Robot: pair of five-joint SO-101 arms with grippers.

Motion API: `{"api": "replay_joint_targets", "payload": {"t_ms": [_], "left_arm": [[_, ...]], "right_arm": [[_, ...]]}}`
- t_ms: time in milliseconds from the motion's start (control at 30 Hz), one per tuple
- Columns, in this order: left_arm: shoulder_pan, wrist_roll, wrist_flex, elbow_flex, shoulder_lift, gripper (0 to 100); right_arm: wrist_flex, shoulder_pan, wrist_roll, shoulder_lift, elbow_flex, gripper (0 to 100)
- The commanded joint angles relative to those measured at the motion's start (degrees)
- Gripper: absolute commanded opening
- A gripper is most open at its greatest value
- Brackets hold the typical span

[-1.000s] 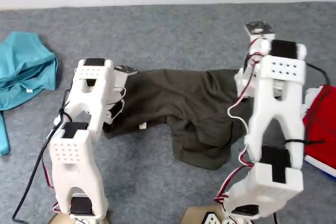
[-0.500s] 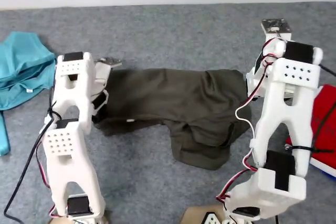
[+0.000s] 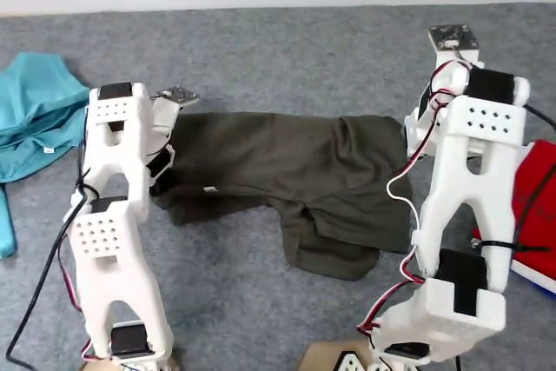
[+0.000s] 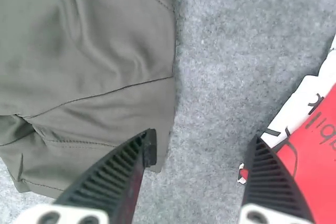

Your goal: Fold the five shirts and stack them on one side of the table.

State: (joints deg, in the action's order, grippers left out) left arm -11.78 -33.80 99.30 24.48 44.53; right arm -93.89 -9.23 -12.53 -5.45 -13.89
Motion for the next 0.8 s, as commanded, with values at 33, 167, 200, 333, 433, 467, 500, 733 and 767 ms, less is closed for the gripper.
{"api": "replay_joint_targets", "payload": {"t_ms": [33, 167, 200, 333, 433, 467, 500, 733, 767], "left_arm": [[0.00, -0.35, 1.32, -2.42, -9.41, 10], [3.25, -0.53, 1.32, -5.41, -17.58, 12], [4.48, -0.53, 1.32, -6.99, -19.69, 12], [9.67, -0.62, 1.32, -14.02, -26.20, 12], [11.34, -0.70, 1.14, -17.98, -26.81, 12], [11.25, -1.05, 1.05, -18.68, -26.81, 12], [10.81, -2.02, 0.79, -19.12, -26.81, 12], [5.54, -12.13, -1.05, -19.38, -24.53, 12], [4.75, -13.80, -1.05, -19.38, -23.82, 12]], "right_arm": [[1.01, 0.40, 0.35, 2.95, -3.78, 27.3], [1.36, 0.40, 0.35, 2.95, -3.69, 27.3], [1.45, 0.40, 0.35, 2.95, -3.69, 27.3], [1.71, 0.48, 0.35, 2.95, -3.69, 27.3], [1.27, 0.48, 0.35, 2.95, -3.69, 27.3], [1.19, 0.48, 0.35, 2.95, -3.69, 27.3], [1.10, 0.48, 0.35, 2.95, -3.69, 27.3], [1.10, 0.40, 0.26, 2.95, -3.69, 27.3], [1.10, 0.40, 0.26, 2.95, -3.69, 27.3]]}}
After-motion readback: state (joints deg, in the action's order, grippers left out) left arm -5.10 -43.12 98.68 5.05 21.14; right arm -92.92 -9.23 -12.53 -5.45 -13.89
